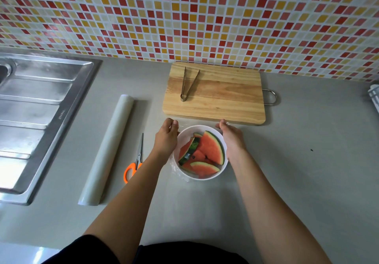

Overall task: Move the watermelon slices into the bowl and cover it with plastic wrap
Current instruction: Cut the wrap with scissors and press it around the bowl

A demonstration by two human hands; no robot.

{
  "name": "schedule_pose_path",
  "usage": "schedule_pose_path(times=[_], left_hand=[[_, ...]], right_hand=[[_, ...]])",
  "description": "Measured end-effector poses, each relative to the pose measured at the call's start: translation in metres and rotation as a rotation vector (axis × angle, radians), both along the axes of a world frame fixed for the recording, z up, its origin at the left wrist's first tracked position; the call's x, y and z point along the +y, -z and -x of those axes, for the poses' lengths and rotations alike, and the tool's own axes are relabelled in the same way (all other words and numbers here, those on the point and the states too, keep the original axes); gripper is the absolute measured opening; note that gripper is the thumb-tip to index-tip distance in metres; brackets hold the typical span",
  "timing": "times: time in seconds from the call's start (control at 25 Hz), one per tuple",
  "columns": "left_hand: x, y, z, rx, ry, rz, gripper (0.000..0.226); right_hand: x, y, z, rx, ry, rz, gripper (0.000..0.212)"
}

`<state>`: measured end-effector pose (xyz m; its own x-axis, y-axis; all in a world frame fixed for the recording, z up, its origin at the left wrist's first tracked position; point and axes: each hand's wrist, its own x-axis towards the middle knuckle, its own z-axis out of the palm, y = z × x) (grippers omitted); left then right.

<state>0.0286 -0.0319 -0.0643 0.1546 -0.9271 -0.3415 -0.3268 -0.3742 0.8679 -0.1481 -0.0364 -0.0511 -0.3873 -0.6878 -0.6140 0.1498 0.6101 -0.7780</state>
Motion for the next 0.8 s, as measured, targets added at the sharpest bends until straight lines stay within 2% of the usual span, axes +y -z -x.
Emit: schedule_pose_path(times=[0.16, 0.28, 0.48, 0.64, 0.8], left_hand=[[0.005, 0.003, -0.005, 0.222, 0.010, -0.099, 0.031], [0.009, 0.002, -0.007, 0.329, 0.043, -0.087, 0.028], [0.011, -0.002, -0.008, 0.514, -0.018, -0.181, 0.005], [0.010, -0.005, -0.004, 0.416, -0.115, -0.200, 0.014], [0.005, -0.006, -0.005, 0.118, -0.091, -0.142, 0.012]], right_hand=[[-0.002, 0.003, 0.001, 0.013, -0.002, -0.055, 0.032], [-0.003, 0.005, 0.001, 0.016, -0.003, -0.085, 0.033], [-0.003, 0.006, 0.002, -0.004, -0.039, -0.209, 0.026], [-0.005, 0.006, 0.001, 0.086, -0.012, -0.195, 0.026], [-0.005, 0.008, 0.000, 0.088, 0.048, -0.073, 0.018]])
